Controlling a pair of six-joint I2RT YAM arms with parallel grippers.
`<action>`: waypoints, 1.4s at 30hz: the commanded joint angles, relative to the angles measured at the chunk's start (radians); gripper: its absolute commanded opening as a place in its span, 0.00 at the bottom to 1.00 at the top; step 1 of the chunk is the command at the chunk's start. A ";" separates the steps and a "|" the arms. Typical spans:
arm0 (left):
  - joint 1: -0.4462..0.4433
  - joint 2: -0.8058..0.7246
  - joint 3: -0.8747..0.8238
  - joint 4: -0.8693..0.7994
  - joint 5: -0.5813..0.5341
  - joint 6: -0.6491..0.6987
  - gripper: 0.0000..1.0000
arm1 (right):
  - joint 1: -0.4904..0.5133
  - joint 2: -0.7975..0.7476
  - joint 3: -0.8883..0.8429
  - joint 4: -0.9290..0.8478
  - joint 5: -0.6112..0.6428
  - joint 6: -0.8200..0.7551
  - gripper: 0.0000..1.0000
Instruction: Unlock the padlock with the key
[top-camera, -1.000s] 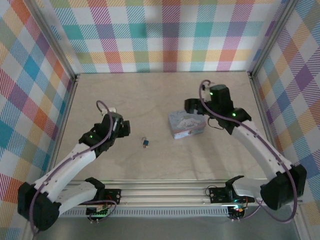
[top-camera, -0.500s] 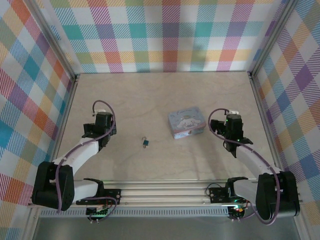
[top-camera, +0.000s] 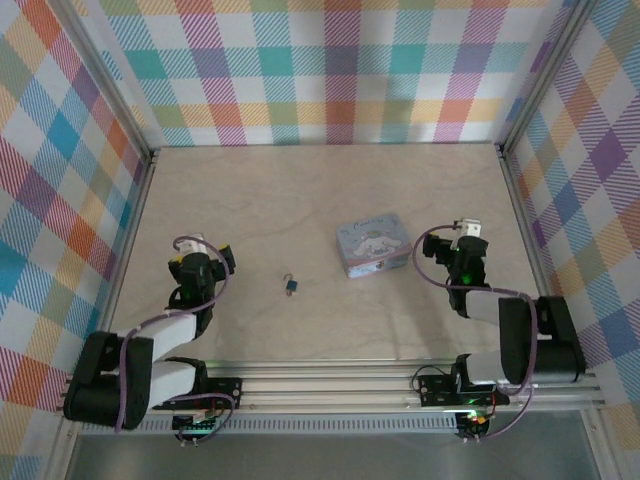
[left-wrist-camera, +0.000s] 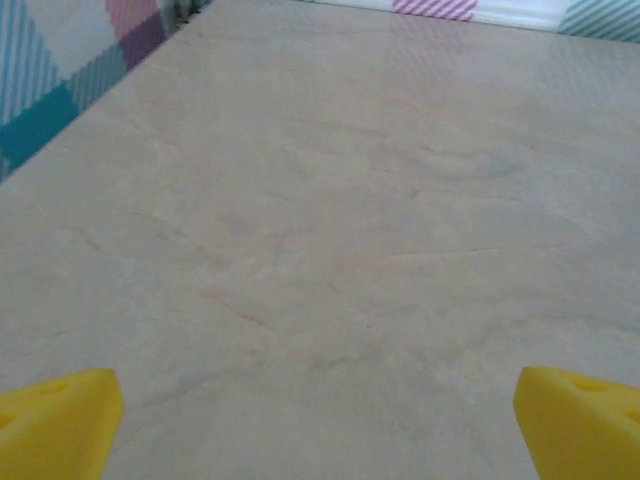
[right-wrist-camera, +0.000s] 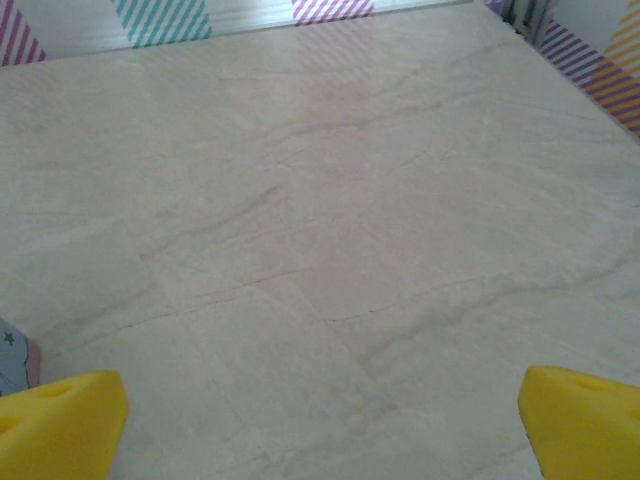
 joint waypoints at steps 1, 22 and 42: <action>0.011 0.081 0.086 0.075 0.115 0.034 1.00 | -0.008 0.058 -0.003 0.169 -0.079 -0.033 1.00; 0.034 0.343 0.174 0.182 0.228 0.110 1.00 | -0.004 0.129 0.059 0.114 -0.041 -0.027 1.00; 0.034 0.343 0.174 0.182 0.228 0.110 1.00 | -0.003 0.129 0.059 0.112 -0.042 -0.027 1.00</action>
